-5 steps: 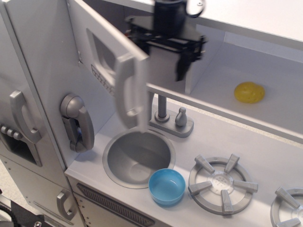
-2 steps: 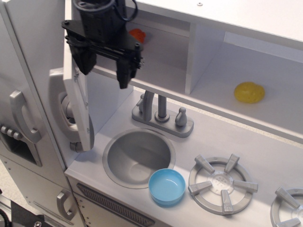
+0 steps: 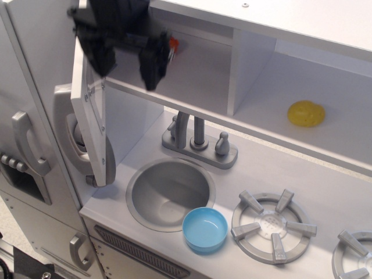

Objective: Open microwave

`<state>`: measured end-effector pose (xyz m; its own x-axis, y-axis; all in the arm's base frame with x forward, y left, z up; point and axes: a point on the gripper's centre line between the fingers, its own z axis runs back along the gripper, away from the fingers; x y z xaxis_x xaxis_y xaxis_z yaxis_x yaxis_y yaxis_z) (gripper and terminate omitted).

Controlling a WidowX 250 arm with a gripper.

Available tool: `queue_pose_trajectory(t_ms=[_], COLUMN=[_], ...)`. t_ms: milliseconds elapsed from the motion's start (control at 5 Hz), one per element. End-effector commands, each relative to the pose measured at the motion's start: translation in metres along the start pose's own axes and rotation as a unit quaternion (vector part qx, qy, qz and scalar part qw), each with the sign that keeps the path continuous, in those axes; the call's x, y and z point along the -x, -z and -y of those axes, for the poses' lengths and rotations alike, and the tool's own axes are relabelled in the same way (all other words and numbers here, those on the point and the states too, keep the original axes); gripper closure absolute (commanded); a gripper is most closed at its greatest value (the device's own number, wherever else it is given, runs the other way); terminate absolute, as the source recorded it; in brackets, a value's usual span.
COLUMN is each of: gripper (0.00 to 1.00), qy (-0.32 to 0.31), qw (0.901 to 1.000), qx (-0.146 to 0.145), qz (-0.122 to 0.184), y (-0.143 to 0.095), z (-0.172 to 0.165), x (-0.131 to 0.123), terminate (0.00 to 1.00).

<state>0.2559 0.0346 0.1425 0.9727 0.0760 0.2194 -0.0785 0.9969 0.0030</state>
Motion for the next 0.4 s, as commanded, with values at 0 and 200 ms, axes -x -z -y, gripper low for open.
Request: queue_pose_trajectory(t_ms=[0,200], gripper=[0.00,0.00], qy=[0.003,0.003], qw=[0.9998,0.9998], qx=[-0.012,-0.012], qz=[0.016,0.016], y=[-0.0268,-0.0268], z=[-0.0031,-0.0031], x=[-0.0168,-0.0168], terminate=[0.00,1.00])
